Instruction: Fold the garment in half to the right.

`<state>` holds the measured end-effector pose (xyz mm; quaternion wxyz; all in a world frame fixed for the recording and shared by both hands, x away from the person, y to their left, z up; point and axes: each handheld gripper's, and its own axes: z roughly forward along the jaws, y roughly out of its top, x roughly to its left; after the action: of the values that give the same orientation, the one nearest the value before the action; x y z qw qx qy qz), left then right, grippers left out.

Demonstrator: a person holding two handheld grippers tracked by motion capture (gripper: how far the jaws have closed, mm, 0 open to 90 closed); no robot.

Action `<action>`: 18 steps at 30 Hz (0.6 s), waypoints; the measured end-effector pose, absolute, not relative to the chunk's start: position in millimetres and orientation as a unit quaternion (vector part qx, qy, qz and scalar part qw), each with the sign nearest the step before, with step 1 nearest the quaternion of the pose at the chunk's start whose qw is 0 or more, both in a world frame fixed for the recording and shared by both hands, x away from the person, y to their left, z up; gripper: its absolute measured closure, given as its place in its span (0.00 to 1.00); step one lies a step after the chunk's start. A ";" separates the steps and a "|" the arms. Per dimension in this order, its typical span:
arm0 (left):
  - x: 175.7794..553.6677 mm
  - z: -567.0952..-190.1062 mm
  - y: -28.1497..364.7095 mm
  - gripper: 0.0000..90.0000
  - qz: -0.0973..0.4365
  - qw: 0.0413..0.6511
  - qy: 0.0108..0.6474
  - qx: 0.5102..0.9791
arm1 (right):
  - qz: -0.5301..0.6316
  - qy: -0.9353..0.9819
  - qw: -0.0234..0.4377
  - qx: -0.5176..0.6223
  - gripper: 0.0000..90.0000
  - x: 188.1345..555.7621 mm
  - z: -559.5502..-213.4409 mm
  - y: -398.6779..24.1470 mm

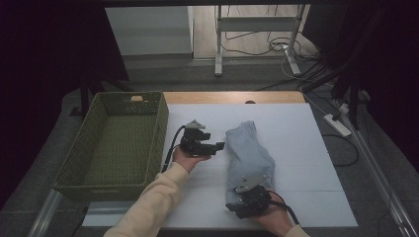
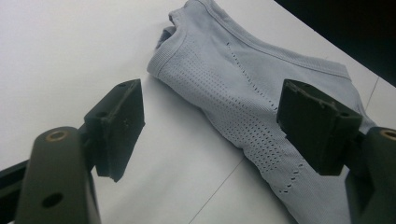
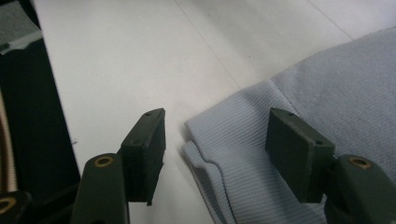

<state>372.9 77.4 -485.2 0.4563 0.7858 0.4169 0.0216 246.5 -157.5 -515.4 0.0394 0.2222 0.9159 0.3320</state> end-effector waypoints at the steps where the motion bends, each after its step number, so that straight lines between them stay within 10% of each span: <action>1: 372.9 -485.0 78.4 0.26 0.022 0.456 0.417 0.786 | 0.330 0.917 0.041 0.222 0.42 246.5 -516.4 -156.4; 18: 371.9 -482.5 84.4 0.26 0.029 0.459 0.422 0.782 | 0.301 0.929 0.105 0.190 0.52 237.8 -519.2 -150.6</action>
<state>371.9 84.4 -482.5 0.4589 0.7816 0.4216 0.0288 237.8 -150.6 -519.2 0.1051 0.1900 0.9287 0.3007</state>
